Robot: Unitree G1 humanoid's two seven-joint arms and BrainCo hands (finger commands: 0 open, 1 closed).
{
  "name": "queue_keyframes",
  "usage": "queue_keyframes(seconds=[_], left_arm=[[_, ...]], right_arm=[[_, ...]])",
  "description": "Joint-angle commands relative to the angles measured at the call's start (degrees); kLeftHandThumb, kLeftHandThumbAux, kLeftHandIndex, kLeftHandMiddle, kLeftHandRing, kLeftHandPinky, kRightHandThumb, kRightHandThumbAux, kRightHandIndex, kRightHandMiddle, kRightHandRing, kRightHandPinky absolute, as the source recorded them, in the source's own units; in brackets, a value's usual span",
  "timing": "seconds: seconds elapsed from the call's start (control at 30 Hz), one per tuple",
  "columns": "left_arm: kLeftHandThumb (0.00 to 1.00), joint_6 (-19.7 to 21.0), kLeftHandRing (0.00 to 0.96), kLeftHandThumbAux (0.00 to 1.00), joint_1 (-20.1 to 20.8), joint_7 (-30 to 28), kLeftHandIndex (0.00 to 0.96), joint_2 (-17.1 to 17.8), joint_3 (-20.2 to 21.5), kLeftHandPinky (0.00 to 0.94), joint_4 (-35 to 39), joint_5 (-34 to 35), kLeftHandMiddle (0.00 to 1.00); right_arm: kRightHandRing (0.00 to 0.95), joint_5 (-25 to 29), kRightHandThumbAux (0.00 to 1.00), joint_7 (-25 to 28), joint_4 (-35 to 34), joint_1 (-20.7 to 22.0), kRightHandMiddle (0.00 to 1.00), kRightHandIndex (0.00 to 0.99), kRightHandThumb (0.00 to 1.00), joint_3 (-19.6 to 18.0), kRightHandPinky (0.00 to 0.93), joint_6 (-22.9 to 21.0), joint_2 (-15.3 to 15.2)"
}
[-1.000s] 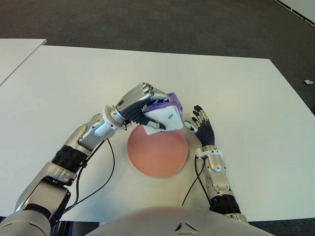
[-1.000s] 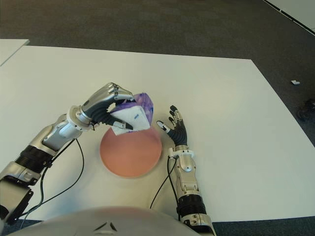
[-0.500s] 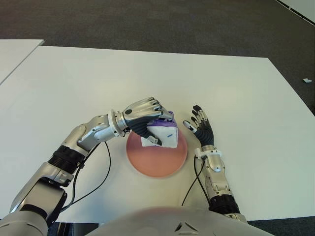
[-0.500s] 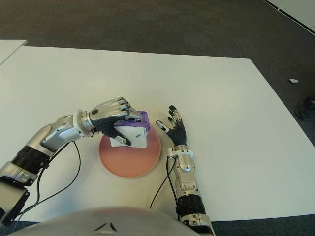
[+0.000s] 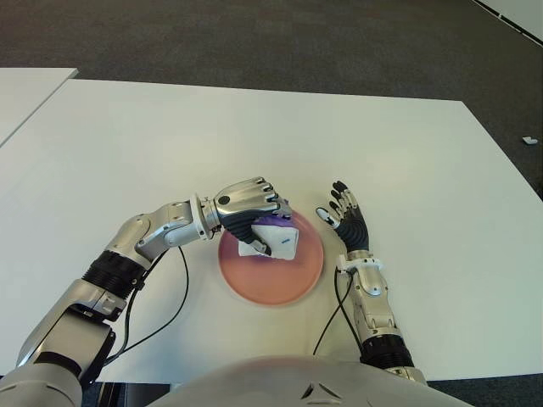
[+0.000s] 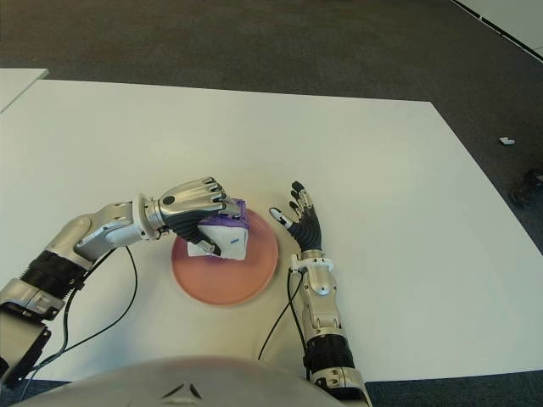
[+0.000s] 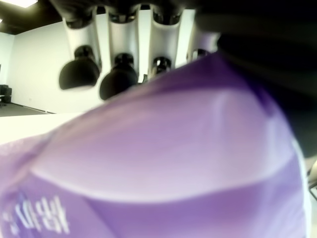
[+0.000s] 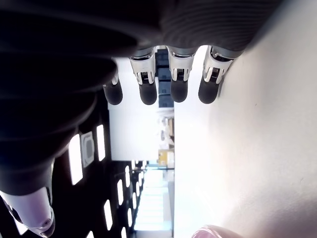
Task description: Put the tissue paper into the plate.
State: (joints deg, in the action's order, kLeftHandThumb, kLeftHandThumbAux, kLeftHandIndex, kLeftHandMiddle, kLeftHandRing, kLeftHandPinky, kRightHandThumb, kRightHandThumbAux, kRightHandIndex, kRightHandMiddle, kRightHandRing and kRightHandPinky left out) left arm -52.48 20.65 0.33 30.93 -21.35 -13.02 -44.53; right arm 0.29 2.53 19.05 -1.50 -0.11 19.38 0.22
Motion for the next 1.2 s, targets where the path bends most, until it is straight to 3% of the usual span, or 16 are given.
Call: queue_keyframes(seconds=[0.03, 0.13, 0.2, 0.27, 0.3, 0.33, 0.37, 0.4, 0.47, 0.7, 1.2], left_arm=[[0.748, -0.11, 0.838, 0.695, -0.16, 1.74, 0.443, 0.16, -0.55, 0.833, -0.74, -2.45, 0.832], [0.746, -0.20, 0.829, 0.695, -0.88, 4.34, 0.443, -0.55, -0.20, 0.793, -0.94, -3.28, 0.825], [0.732, -0.09, 0.764, 0.697, -1.47, 4.68, 0.441, -0.92, -0.11, 0.697, -0.91, -2.44, 0.777], [0.708, 0.54, 0.566, 0.702, -2.03, 3.26, 0.431, -0.67, -0.32, 0.511, -0.01, -1.35, 0.600], [0.495, 0.89, 0.373, 0.622, -2.21, 2.31, 0.332, -0.44, -0.47, 0.327, 0.40, -0.86, 0.425], [0.418, 1.54, 0.304, 0.593, -2.56, -0.22, 0.296, 0.37, -0.88, 0.261, 1.23, 0.37, 0.362], [0.282, 2.00, 0.194, 0.526, -2.82, -2.06, 0.189, 0.94, -1.15, 0.167, 1.84, 1.29, 0.231], [0.195, 2.53, 0.124, 0.483, -3.13, -3.75, 0.121, 1.44, -1.31, 0.107, 2.53, 2.24, 0.148], [0.112, 3.32, 0.063, 0.438, -3.59, -5.92, 0.061, 1.90, -1.30, 0.054, 3.56, 3.60, 0.075], [0.015, 5.37, 0.004, 0.370, -4.60, -11.78, 0.004, 2.87, -1.00, 0.003, 6.19, 8.20, 0.005], [0.001, 9.61, 0.000, 0.380, -7.08, -22.96, 0.000, 4.02, -0.36, 0.000, 10.91, 22.01, 0.000]], right_arm=[[0.000, 0.32, 0.672, 0.26, 4.82, -3.42, 0.000, 0.000, 0.000, -0.11, 0.000, -3.79, 0.15], [0.000, 0.18, 0.676, 0.37, 4.97, -3.52, 0.000, 0.000, 0.000, 0.02, 0.000, -3.40, 0.16], [0.000, 0.10, 0.676, 0.37, 4.75, -3.63, 0.000, 0.000, 0.000, 0.09, 0.000, -3.36, 0.18], [0.000, 0.07, 0.674, 0.38, 4.38, -3.86, 0.000, 0.000, 0.000, 0.10, 0.000, -3.41, 0.12], [0.000, 0.06, 0.673, 0.37, 4.26, -3.93, 0.000, 0.000, 0.000, 0.11, 0.000, -3.44, 0.10], [0.000, 0.06, 0.673, 0.38, 4.14, -3.99, 0.000, 0.000, 0.000, 0.12, 0.000, -3.50, 0.09], [0.000, 0.06, 0.673, 0.38, 4.08, -4.01, 0.000, 0.000, 0.000, 0.13, 0.000, -3.54, 0.09], [0.000, 0.04, 0.674, 0.35, 4.03, -4.03, 0.001, 0.000, 0.000, 0.14, 0.000, -3.56, 0.09], [0.000, -0.05, 0.674, 0.25, 3.93, -4.08, 0.001, 0.000, 0.000, 0.16, 0.000, -3.58, 0.09], [0.000, -0.54, 0.661, -0.09, 3.14, -4.48, 0.000, 0.004, 0.002, 0.38, 0.000, -3.86, 0.03], [0.000, 0.75, 0.642, 0.39, 0.71, -5.55, 0.000, 0.011, 0.028, 0.36, 0.000, -6.30, 0.58]])
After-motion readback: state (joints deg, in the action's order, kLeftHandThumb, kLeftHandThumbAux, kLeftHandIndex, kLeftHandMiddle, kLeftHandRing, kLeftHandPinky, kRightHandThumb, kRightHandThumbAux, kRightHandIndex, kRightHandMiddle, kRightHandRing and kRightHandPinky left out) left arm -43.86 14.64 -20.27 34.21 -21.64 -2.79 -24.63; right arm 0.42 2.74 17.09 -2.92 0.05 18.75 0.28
